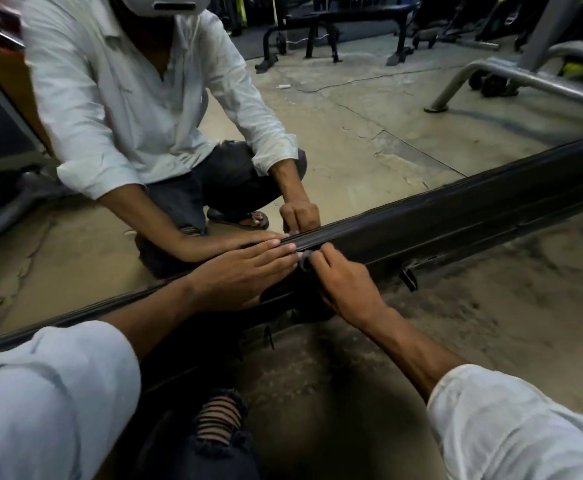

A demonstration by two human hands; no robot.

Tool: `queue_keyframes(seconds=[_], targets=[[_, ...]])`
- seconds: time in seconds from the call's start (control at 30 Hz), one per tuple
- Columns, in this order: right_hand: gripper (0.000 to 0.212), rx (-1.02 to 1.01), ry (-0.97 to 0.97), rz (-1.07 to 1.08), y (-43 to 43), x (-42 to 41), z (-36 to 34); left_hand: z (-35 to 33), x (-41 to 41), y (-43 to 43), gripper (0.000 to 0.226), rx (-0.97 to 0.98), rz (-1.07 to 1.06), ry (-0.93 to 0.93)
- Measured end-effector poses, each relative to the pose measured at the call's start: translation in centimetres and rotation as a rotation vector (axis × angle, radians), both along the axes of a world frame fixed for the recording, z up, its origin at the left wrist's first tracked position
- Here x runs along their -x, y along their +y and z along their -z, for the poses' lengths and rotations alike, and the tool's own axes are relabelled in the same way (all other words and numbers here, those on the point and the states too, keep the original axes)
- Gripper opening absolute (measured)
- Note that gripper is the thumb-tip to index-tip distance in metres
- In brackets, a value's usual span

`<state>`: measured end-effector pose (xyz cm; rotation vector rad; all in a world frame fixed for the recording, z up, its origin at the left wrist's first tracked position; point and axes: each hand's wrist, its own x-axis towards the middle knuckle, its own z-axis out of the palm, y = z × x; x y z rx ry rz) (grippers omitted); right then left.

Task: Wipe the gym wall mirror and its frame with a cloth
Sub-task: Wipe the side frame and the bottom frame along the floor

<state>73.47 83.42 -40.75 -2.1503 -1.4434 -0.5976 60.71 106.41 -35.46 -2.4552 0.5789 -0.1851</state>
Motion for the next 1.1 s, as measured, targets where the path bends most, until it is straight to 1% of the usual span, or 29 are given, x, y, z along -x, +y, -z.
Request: queue_keyframes(seconds=[0.03, 0.07, 0.17, 0.2, 0.23, 0.27, 0.33, 0.4, 0.43, 0.47, 0.5, 0.57, 0.6, 0.63, 0.67, 0.73, 0.77, 0.8, 0.83, 0.93, 0.97, 1.0, 1.1], targets=[[0.037, 0.009, -0.007, 0.004, -0.2, -0.1, -0.2, -0.4, -0.9, -0.8, 0.083, -0.037, 0.053, -0.011], [0.037, -0.028, 0.027, 0.069, -0.6, -0.9, -0.4, -0.7, -1.3, -1.3, 0.083, -0.036, 0.079, -0.007], [0.035, -0.247, 0.298, 0.39, -2.7, -5.1, -0.7, -0.3, -3.1, -2.3, 0.083, -0.043, 0.094, 0.015], [0.034, -0.308, 0.356, 0.491, -3.2, -5.7, -0.7, -0.2, -3.3, -2.3, 0.082, -0.041, 0.089, 0.006], [0.035, -0.335, 0.38, 0.54, -3.1, -5.7, -0.7, 0.2, -3.5, -2.0, 0.081, -0.048, 0.072, -0.004], [0.037, -0.325, 0.376, 0.512, -2.7, -5.3, -0.7, 0.5, -3.5, -1.8, 0.08, -0.05, 0.081, -0.018], [0.044, -0.227, 0.29, 0.286, -1.4, -3.3, -0.6, 0.5, -3.5, -2.0, 0.081, -0.046, 0.08, -0.031], [0.048, -0.062, 0.138, 0.051, -1.1, -2.4, -0.6, 0.5, -3.6, -2.1, 0.082, -0.077, 0.075, -0.05], [0.047, -0.02, 0.065, 0.018, -1.4, -3.0, -0.9, 0.5, -3.5, -2.1, 0.082, -0.093, 0.079, -0.06], [0.047, -0.024, 0.03, 0.039, -1.8, -3.9, -1.0, 0.5, -3.5, -2.1, 0.081, -0.109, 0.088, -0.072], [0.046, -0.055, 0.046, 0.105, -2.3, -4.9, -1.0, 0.6, -3.4, -1.9, 0.08, -0.102, 0.103, -0.079], [0.046, -0.168, 0.198, 0.293, -3.0, -5.6, -0.7, 0.6, -3.4, -1.8, 0.079, -0.1, 0.114, -0.086], [0.048, -0.222, 0.264, 0.345, -2.7, -5.3, -0.6, 0.6, -3.5, -2.0, 0.08, -0.108, 0.119, -0.084], [0.05, -0.24, 0.282, 0.335, -2.0, -4.6, -0.6, 0.6, -3.8, -2.3, 0.081, -0.125, 0.125, -0.082], [0.05, -0.219, 0.252, 0.274, -1.4, -3.8, -0.6, 0.5, -4.3, -2.8, 0.082, -0.15, 0.136, -0.089], [0.045, -0.129, 0.142, 0.118, -1.1, -3.2, -0.4, 0.4, -5.6, -3.7, 0.079, -0.189, 0.17, -0.119], [0.043, -0.106, 0.12, 0.096, -1.6, -3.7, -0.6, 0.4, -6.2, -4.0, 0.079, -0.195, 0.181, -0.136], [0.043, -0.111, 0.13, 0.128, -2.1, -4.5, -0.8, 0.4, -6.7, -4.0, 0.081, -0.203, 0.181, -0.138], [0.043, -0.145, 0.164, 0.207, -2.6, -5.4, -0.9, 0.3, -7.0, -3.9, 0.083, -0.208, 0.181, -0.131], [0.037, -0.34, 0.381, 0.518, -3.1, -6.5, -0.7, 0.6, -6.9, -3.7, 0.082, -0.199, 0.171, -0.109], [0.037, -0.368, 0.406, 0.545, -2.7, -6.2, -0.8, 0.7, -6.9, -3.8, 0.081, -0.194, 0.17, -0.113], [0.04, -0.355, 0.374, 0.513, -2.1, -5.6, -0.8, 0.7, -6.9, -3.9, 0.08, -0.191, 0.174, -0.121], [0.055, -0.178, 0.19, 0.208, -1.0, -3.7, 0.1, 0.6, -7.1, -4.2, 0.079, -0.175, 0.171, -0.128]])
